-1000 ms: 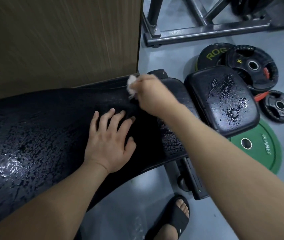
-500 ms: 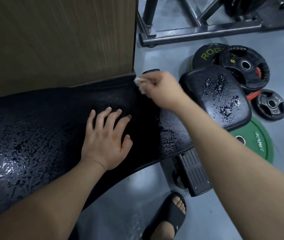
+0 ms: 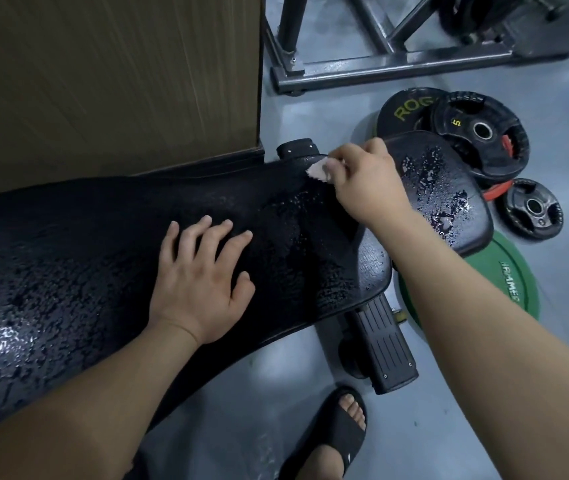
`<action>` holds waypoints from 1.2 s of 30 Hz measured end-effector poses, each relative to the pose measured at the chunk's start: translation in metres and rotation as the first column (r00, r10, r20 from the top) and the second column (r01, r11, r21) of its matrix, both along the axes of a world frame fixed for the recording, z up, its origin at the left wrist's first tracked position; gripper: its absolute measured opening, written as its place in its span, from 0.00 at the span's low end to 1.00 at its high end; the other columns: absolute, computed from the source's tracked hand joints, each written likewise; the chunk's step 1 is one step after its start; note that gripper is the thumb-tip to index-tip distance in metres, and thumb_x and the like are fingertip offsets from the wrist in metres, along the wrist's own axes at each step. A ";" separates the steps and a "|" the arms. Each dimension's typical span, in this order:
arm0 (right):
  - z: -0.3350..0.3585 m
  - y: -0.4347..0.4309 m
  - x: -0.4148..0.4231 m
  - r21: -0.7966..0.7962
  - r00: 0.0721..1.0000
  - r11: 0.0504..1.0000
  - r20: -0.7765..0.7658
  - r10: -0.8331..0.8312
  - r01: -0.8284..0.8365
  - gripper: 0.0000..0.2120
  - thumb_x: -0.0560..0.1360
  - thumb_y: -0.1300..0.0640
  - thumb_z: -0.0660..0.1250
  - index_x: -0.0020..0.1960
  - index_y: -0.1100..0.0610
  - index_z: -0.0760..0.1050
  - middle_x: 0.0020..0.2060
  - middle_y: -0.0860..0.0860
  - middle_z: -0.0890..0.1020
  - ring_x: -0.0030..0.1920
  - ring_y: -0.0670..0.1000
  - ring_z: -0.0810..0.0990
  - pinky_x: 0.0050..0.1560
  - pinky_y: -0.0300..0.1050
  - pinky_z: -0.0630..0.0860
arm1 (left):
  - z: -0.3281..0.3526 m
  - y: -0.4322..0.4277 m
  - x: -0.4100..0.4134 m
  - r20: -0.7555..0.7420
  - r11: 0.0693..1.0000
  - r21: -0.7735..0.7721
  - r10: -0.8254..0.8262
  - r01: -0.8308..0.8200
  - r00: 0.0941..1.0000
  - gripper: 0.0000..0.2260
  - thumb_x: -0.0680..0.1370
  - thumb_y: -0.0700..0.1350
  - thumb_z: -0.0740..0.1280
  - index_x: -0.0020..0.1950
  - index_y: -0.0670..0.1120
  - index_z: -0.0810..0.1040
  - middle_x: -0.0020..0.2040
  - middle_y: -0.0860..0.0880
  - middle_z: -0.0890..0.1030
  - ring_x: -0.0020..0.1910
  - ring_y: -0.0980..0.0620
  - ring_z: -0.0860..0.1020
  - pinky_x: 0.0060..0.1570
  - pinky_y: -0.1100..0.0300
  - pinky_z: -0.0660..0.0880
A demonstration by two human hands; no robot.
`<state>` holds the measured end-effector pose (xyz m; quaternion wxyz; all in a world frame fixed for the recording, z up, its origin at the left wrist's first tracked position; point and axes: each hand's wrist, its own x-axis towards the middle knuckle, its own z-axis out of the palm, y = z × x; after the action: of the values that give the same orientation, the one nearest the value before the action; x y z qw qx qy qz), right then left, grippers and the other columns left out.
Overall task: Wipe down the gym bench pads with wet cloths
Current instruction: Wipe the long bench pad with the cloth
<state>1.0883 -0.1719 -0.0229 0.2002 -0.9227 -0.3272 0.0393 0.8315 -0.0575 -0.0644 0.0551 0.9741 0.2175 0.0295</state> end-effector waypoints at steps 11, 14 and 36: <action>-0.013 0.022 -0.069 0.082 0.927 0.924 0.071 0.368 -0.373 0.08 0.77 0.55 0.71 0.53 0.45 0.86 0.47 0.54 0.77 0.44 0.59 0.79 0.45 0.50 0.80 | 0.000 0.000 0.000 -0.012 1.000 0.005 0.008 -0.008 1.000 0.26 0.77 0.57 0.57 0.75 0.53 0.71 0.73 0.48 0.71 0.76 0.42 0.64 0.77 0.36 0.54; -0.013 0.015 -0.046 0.056 0.889 0.892 0.132 0.440 -0.449 0.08 0.76 0.59 0.71 0.52 0.49 0.86 0.46 0.54 0.79 0.45 0.61 0.79 0.48 0.50 0.81 | 0.000 0.000 0.000 -0.007 1.000 0.001 0.004 -0.004 1.000 0.26 0.77 0.57 0.57 0.75 0.53 0.71 0.73 0.48 0.71 0.76 0.42 0.64 0.77 0.36 0.54; -0.013 0.013 -0.094 -0.062 0.888 0.890 0.061 0.456 -0.452 0.16 0.75 0.57 0.73 0.63 0.50 0.81 0.51 0.53 0.76 0.35 0.58 0.82 0.34 0.49 0.80 | 0.002 0.000 0.003 -0.027 1.000 0.005 0.017 -0.016 0.999 0.25 0.76 0.57 0.58 0.72 0.52 0.72 0.73 0.48 0.71 0.77 0.42 0.64 0.77 0.36 0.54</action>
<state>0.9939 -0.1590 -0.0362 0.1520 -0.8258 -0.5400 0.0584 0.8341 -0.0575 -0.0626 0.0494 0.9727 0.2262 0.0172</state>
